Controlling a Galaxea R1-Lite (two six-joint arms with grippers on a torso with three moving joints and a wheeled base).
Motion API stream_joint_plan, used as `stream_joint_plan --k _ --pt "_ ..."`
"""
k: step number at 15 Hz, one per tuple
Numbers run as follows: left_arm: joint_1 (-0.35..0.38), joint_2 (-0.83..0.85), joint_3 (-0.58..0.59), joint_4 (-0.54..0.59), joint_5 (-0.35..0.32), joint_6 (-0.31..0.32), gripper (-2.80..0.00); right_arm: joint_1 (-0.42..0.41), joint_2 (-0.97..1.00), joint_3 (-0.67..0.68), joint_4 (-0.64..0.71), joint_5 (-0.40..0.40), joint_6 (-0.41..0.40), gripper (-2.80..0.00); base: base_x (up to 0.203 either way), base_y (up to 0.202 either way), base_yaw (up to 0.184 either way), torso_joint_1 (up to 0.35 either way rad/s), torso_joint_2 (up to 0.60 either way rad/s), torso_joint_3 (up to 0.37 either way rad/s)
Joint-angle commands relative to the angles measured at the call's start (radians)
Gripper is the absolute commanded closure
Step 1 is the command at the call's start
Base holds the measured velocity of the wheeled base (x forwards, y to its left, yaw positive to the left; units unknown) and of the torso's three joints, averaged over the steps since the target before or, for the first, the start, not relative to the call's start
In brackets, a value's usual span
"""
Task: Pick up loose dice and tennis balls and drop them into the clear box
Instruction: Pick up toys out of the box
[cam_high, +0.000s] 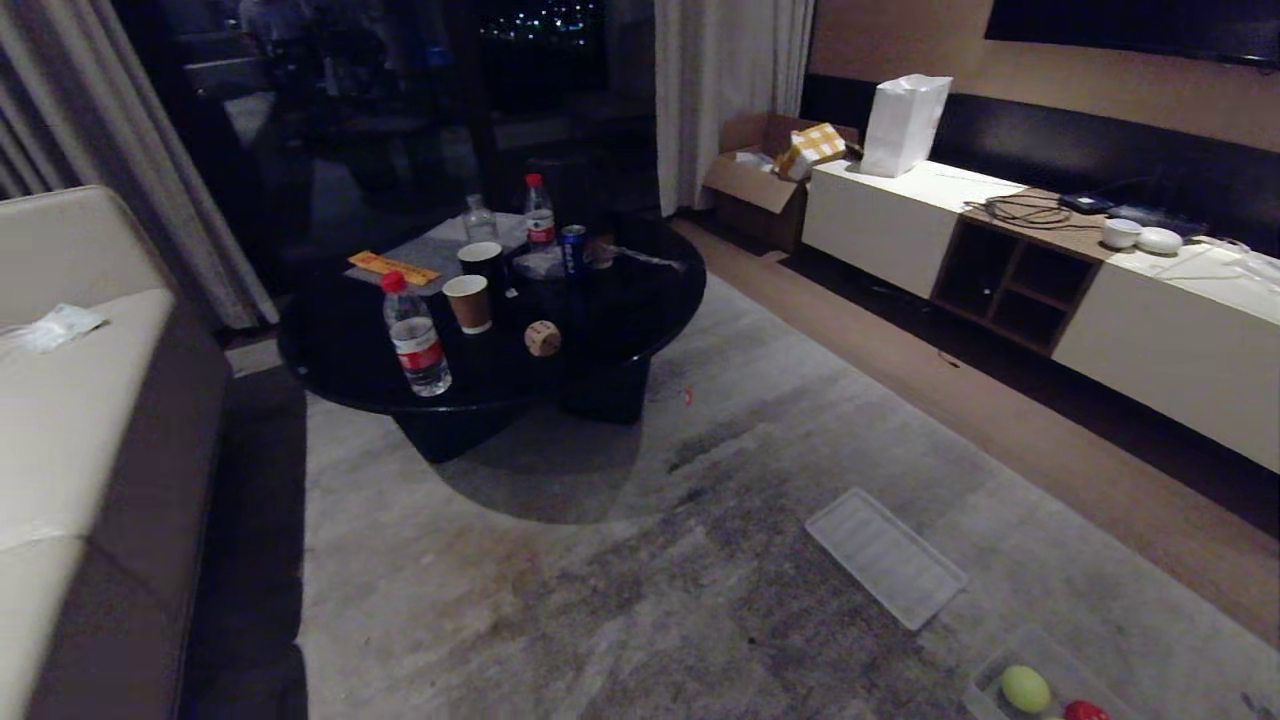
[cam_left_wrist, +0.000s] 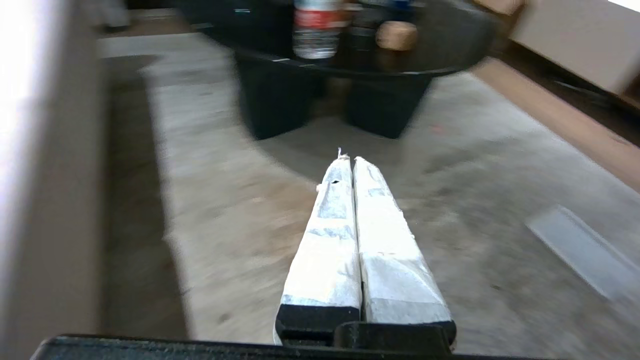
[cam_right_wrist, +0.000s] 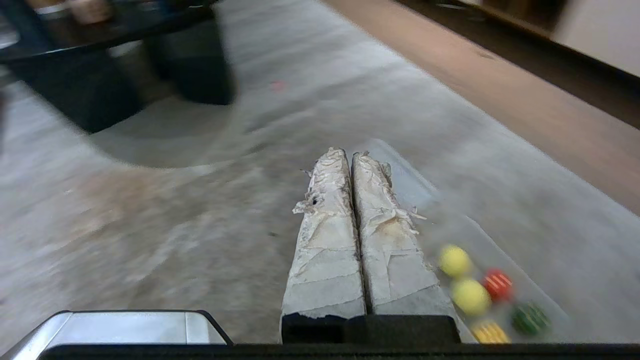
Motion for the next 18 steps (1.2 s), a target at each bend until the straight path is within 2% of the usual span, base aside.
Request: stream_joint_plan --k 1,15,18 --pt "-0.001 0.002 0.002 0.0 0.001 -0.001 0.0 0.001 0.001 0.0 0.0 0.0 0.0 0.0 0.002 -0.01 0.167 0.002 0.0 0.003" --pt "-0.001 0.002 0.002 0.0 0.001 -0.002 0.0 0.001 0.001 0.0 0.0 0.0 0.0 0.0 -0.001 -0.008 0.163 0.002 0.0 0.003" --pt "0.0 0.002 0.002 -0.002 0.002 -0.009 0.0 0.001 0.001 0.0 0.0 0.001 0.0 0.0 0.001 -0.004 0.058 0.0 0.0 0.003"
